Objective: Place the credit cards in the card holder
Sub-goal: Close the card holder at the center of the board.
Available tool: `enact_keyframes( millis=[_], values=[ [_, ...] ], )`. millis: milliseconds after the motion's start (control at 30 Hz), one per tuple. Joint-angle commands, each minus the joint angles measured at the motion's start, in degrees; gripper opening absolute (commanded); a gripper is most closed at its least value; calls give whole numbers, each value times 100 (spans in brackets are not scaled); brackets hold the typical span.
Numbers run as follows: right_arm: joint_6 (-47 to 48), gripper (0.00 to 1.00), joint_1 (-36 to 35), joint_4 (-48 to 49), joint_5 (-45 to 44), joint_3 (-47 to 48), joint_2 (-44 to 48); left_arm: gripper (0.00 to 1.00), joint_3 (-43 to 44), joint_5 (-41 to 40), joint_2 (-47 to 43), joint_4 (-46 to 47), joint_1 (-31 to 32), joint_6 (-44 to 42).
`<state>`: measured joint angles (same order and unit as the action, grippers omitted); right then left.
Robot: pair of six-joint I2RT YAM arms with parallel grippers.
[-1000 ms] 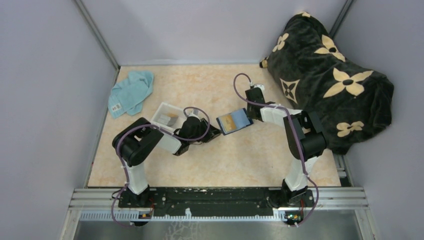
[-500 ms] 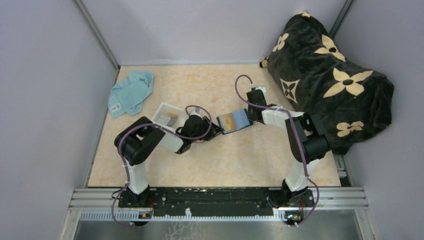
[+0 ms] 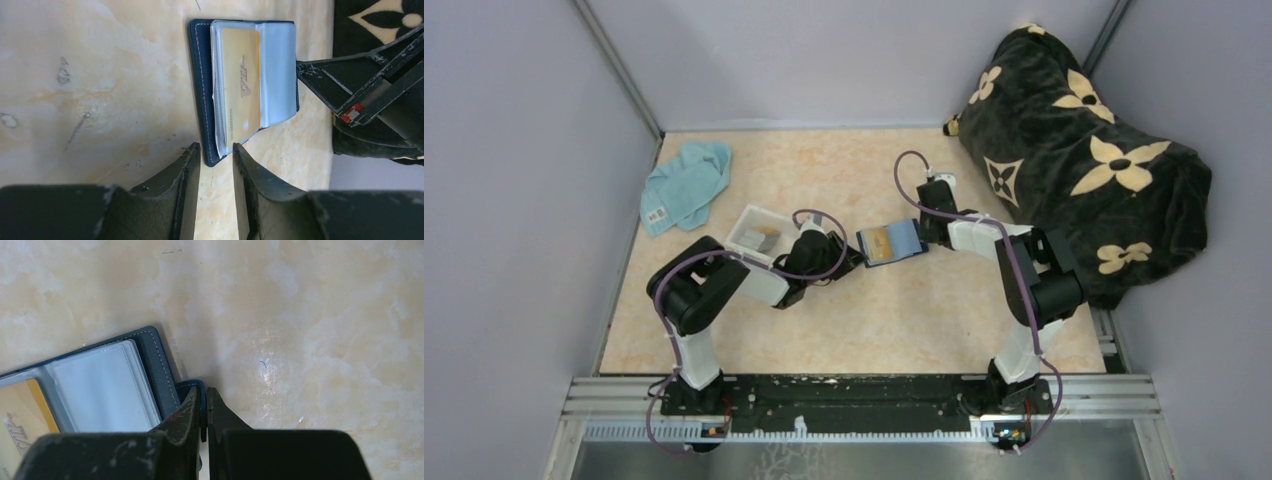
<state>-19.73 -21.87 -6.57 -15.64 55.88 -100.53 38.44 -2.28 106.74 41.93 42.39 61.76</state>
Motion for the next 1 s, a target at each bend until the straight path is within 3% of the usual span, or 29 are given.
enact_keyframes(
  millis=[0, 600, 967],
  values=[
    [-92, 0, -87, -15, 101, 15, 209, 37, 46, -270, -263, -267, 62, -347],
    [-110, 0, -176, 14, 92, -20, 203, 40, 517, -125, 51, -477, 155, -716],
    [-97, 0, -177, -4, 72, -6, 230, 42, 731, -916, -564, -2123, 153, -1163]
  ],
)
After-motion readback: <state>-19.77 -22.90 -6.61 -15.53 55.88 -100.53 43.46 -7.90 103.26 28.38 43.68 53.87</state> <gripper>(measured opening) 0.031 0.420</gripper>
